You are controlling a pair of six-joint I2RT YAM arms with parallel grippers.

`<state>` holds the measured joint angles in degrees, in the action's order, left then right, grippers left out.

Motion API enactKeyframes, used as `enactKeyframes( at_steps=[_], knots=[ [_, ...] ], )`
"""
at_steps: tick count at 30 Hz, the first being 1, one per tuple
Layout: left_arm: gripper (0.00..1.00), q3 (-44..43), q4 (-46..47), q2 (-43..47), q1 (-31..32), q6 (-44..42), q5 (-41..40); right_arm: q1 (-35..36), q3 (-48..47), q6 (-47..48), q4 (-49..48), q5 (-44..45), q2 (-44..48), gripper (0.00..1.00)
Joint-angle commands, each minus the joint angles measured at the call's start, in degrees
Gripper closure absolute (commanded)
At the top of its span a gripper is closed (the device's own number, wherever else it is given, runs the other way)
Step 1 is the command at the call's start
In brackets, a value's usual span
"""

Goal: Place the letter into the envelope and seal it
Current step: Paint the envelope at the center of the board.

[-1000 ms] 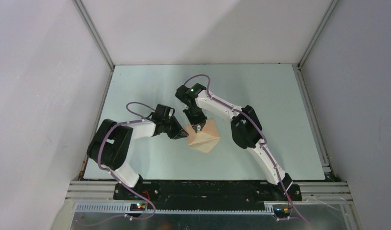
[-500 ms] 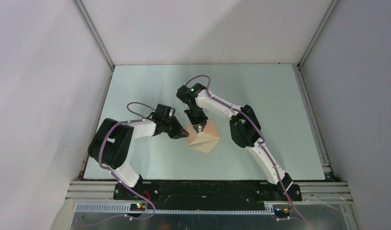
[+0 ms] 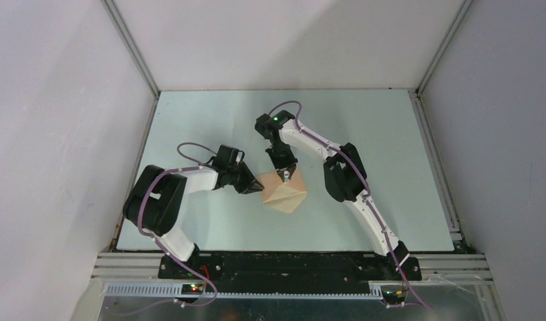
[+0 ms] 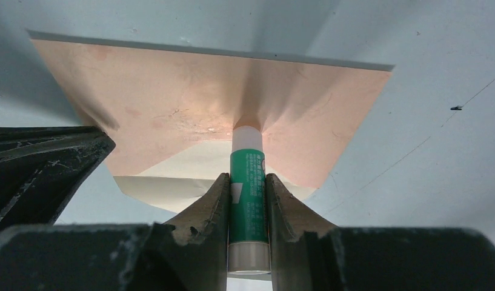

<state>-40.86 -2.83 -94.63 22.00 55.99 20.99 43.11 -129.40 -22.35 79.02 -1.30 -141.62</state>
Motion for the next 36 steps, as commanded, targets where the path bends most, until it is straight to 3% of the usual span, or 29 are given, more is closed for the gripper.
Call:
enactKeyframes(
  at_steps=[1, 17, 29, 36],
  knots=[
    [0.83, -0.94, -1.30, -1.45, 0.33, -0.69, -2.15, 0.65, -3.93, 0.74, 0.85, -1.00, -2.44, 1.00],
    [0.83, -1.28, -1.78, -1.37, 0.33, -0.90, -2.10, 3.33, -9.18, -0.09, -0.50, -8.31, -5.39, 1.00],
    [0.83, -1.30, -1.60, -1.43, 0.33, -1.03, -2.03, -1.22, 2.77, -1.29, -3.88, -0.64, 1.38, 1.00],
    [0.83, -0.85, -1.31, -1.17, 0.32, -0.96, -1.90, -0.97, 2.18, -0.95, -2.84, -0.36, 0.68, 1.00]
  ],
)
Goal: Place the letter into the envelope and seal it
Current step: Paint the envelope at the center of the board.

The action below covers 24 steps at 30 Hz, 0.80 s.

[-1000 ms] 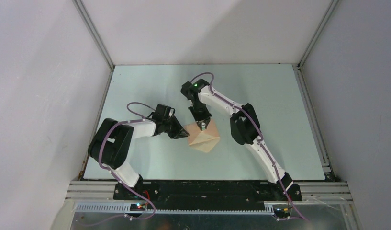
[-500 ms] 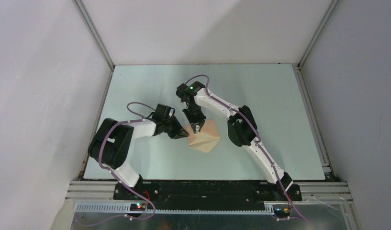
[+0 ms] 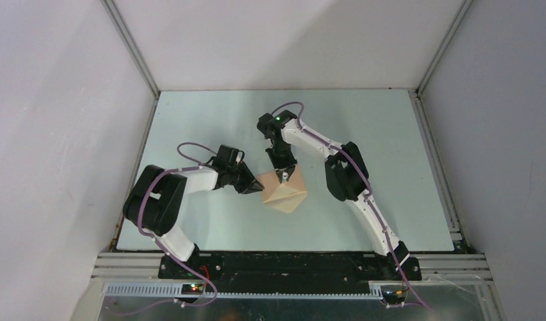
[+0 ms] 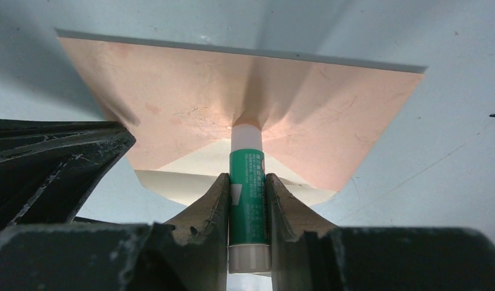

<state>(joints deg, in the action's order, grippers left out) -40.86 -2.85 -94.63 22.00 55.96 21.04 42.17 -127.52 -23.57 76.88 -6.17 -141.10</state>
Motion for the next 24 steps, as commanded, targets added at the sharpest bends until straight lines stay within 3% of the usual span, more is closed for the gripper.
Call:
enactKeyframes(
  at_steps=[1, 11, 19, 24],
  knots=[
    [0.83, -0.66, -1.17, -1.06, 0.32, -0.94, -2.00, 0.17, -0.79, 0.28, -0.36, 4.38, -0.29, 1.00],
    [0.83, 0.20, -0.87, -0.63, 0.27, -0.80, -1.86, 3.71, -13.77, -0.12, 3.56, -0.34, -8.15, 1.00],
    [0.83, 0.35, -0.67, -0.81, 0.31, -0.69, -1.95, 4.26, -13.18, -0.15, 3.32, 0.66, -8.04, 1.00],
    [0.83, 0.35, -0.75, -0.83, 0.28, -0.75, -1.99, 2.19, -3.56, 0.23, 0.59, 3.69, -3.36, 1.00]
  ],
)
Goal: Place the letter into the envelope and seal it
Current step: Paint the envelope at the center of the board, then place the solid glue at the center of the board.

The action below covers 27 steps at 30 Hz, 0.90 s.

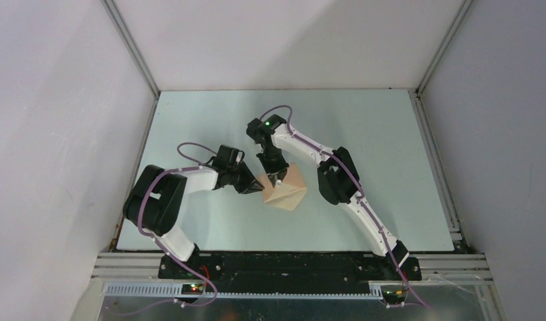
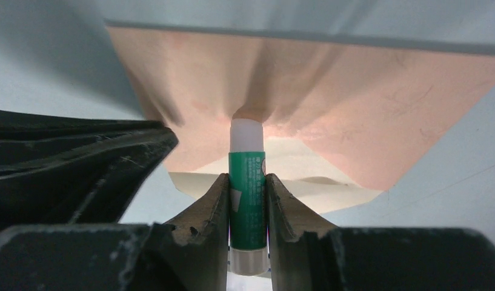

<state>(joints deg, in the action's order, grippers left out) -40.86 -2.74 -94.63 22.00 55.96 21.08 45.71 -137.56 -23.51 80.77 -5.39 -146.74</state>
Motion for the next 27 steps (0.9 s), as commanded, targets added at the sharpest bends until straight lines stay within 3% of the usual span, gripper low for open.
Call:
enactKeyframes(
  at_steps=[1, 7, 27],
  knots=[
    [0.83, 0.39, -0.86, -0.82, 0.30, -0.76, -2.02, -2.41, 9.42, 0.03, -3.94, 3.34, 3.01, 1.00],
    [0.83, 0.39, -0.74, -1.07, 0.25, -0.62, -1.85, -5.77, 15.40, -0.19, -5.92, 5.32, 7.39, 1.00],
    [0.83, 0.04, -2.02, 1.62, 0.31, -1.09, -1.53, -6.77, 18.39, 0.40, -8.42, 2.86, 14.80, 1.00]
  ],
)
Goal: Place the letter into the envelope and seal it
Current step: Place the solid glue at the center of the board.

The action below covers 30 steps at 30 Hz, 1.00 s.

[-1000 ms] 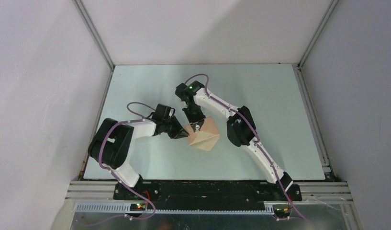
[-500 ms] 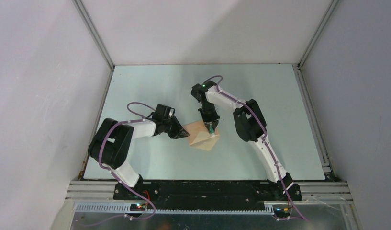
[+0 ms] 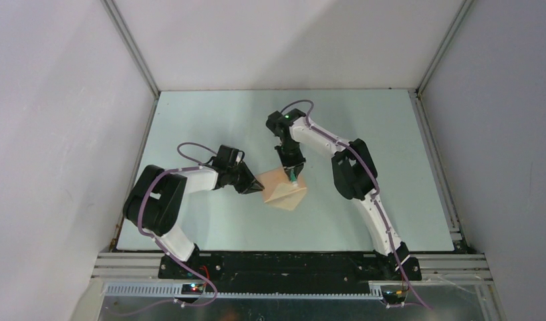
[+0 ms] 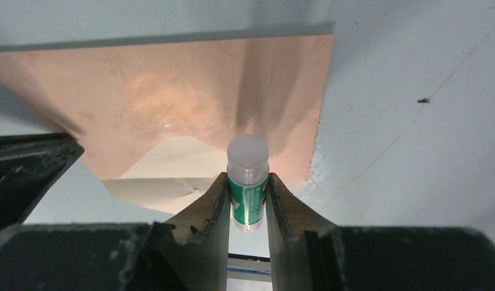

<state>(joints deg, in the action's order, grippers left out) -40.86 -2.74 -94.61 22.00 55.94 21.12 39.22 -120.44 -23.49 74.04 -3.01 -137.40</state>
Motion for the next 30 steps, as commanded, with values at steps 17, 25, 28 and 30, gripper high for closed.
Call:
enactKeyframes(
  at_steps=[17, 25, 28, 30],
  knots=[
    [0.81, -4.06, -10.06, 11.61, 0.28, -6.86, -2.29, -9.55, 47.37, -3.11, -25.42, 8.73, 33.14, 1.00],
    [0.81, -3.95, -11.29, 13.91, -0.01, -7.75, -2.51, -9.72, 51.83, -2.73, -30.59, 13.51, 34.68, 1.00],
    [0.81, -3.68, -11.60, 14.93, -0.06, -7.93, -2.82, -9.89, 52.97, -1.58, -32.48, 14.73, 34.96, 1.00],
    [0.80, -3.67, -11.82, 15.13, -0.12, -8.09, -2.86, -9.95, 53.65, -1.11, -33.29, 14.52, 35.30, 1.00]
  ],
)
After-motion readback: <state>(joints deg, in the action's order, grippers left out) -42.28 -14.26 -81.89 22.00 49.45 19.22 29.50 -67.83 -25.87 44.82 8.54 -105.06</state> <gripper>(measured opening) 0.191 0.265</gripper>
